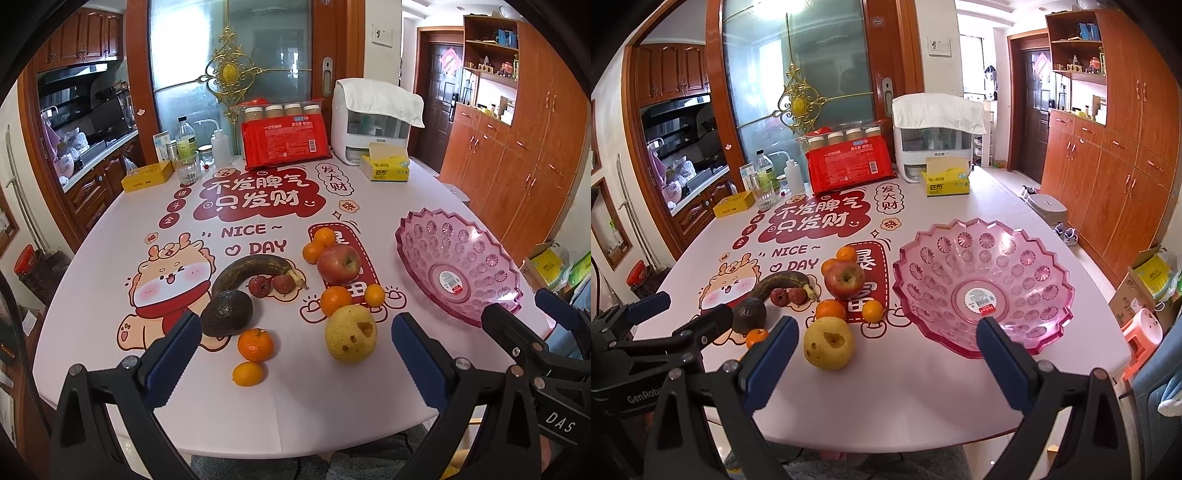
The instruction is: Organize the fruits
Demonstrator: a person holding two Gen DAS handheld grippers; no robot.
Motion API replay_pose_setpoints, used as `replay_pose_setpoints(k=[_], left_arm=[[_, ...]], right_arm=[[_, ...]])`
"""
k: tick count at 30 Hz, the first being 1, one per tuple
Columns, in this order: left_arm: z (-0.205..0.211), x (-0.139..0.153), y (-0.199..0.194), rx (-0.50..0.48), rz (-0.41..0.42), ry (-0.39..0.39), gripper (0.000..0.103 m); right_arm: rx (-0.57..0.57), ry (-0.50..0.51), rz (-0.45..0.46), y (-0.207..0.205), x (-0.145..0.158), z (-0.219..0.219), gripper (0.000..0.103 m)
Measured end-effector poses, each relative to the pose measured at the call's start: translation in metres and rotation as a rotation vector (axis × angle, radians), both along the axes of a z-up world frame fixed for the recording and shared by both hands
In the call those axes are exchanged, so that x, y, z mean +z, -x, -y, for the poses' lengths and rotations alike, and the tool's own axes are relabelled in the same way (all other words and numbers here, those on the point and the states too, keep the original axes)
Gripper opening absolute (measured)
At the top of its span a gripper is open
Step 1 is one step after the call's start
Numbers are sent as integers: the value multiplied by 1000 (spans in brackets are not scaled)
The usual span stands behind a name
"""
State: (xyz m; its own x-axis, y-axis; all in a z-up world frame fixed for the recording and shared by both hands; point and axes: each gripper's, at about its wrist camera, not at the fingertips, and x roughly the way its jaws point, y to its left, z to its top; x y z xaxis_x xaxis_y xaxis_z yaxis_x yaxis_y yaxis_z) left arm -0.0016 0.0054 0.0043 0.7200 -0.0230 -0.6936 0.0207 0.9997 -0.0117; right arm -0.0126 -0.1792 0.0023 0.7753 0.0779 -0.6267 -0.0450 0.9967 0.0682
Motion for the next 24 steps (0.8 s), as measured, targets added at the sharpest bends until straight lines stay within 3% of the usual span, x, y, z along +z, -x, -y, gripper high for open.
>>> replay_pose_setpoints(k=[15, 24], left_arm=[[-7, 1, 0, 2, -7, 28, 102], [-5, 1, -3, 15, -17, -6, 102]], right_arm=[[3, 2, 10, -3, 1, -8, 97], [9, 13, 27, -1, 6, -16, 97]])
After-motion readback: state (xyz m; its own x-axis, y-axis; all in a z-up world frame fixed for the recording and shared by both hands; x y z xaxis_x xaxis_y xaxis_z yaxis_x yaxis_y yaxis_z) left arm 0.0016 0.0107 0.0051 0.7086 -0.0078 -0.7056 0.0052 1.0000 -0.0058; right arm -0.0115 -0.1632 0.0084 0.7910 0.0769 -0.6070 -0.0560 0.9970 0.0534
